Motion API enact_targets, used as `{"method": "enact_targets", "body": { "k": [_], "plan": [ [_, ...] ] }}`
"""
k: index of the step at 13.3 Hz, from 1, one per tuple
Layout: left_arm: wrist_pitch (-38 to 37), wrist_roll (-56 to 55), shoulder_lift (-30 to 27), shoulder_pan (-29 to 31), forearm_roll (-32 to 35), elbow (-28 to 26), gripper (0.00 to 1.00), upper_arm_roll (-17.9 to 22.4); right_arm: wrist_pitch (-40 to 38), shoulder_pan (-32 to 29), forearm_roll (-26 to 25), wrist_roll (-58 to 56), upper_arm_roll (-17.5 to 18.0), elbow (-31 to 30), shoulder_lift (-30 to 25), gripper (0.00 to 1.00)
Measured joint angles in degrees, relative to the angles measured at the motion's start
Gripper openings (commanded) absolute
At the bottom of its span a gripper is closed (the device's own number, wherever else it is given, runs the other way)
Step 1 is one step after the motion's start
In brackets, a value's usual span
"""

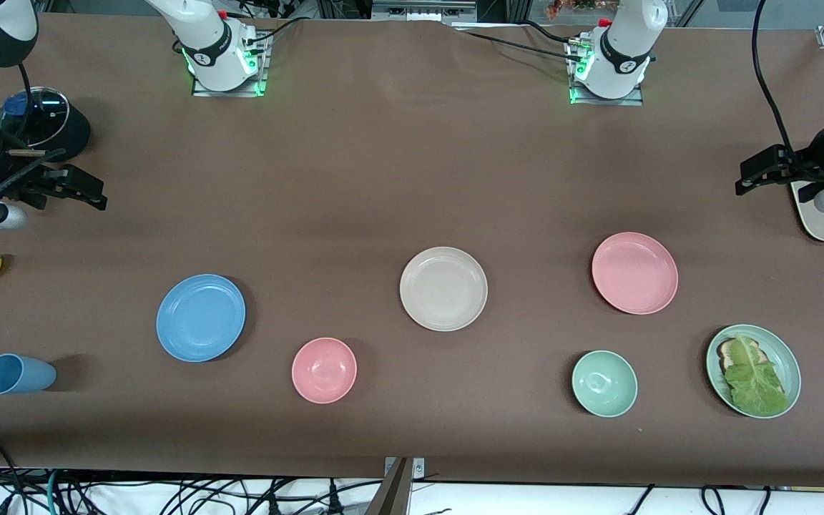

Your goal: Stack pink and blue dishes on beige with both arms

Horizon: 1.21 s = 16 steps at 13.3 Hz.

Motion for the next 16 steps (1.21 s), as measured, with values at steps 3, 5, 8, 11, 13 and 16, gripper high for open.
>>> {"method": "enact_targets", "body": {
  "k": [3, 5, 8, 11, 13, 16],
  "plan": [
    [0.0, 0.0, 0.3, 0.0, 0.0, 0.3, 1.0, 0.0, -0.2, 0.1, 0.0, 0.7, 0.1, 0.0, 0.0, 1.0],
    [0.0, 0.0, 0.4, 0.0, 0.0, 0.4, 1.0, 0.0, -0.2, 0.2, 0.0, 1.0, 0.1, 0.0, 0.0, 1.0],
    [0.0, 0.0, 0.5, -0.1, 0.0, 0.4, 1.0, -0.1, -0.2, 0.3, 0.0, 1.1, 0.1, 0.0, 0.0, 1.0],
    [0.0, 0.0, 0.6, 0.0, 0.0, 0.4, 1.0, 0.0, -0.2, 0.6, 0.0, 1.2, 0.4, 0.0, 0.0, 1.0],
    [0.0, 0.0, 0.7, 0.0, 0.0, 0.5, 1.0, 0.0, -0.2, 0.6, 0.0, 1.4, 0.4, 0.0, 0.0, 1.0],
    [0.0, 0.0, 0.8, 0.0, 0.0, 0.5, 1.0, 0.0, -0.2, 0.6, 0.0, 1.4, 0.4, 0.0, 0.0, 1.0]
  ]
}}
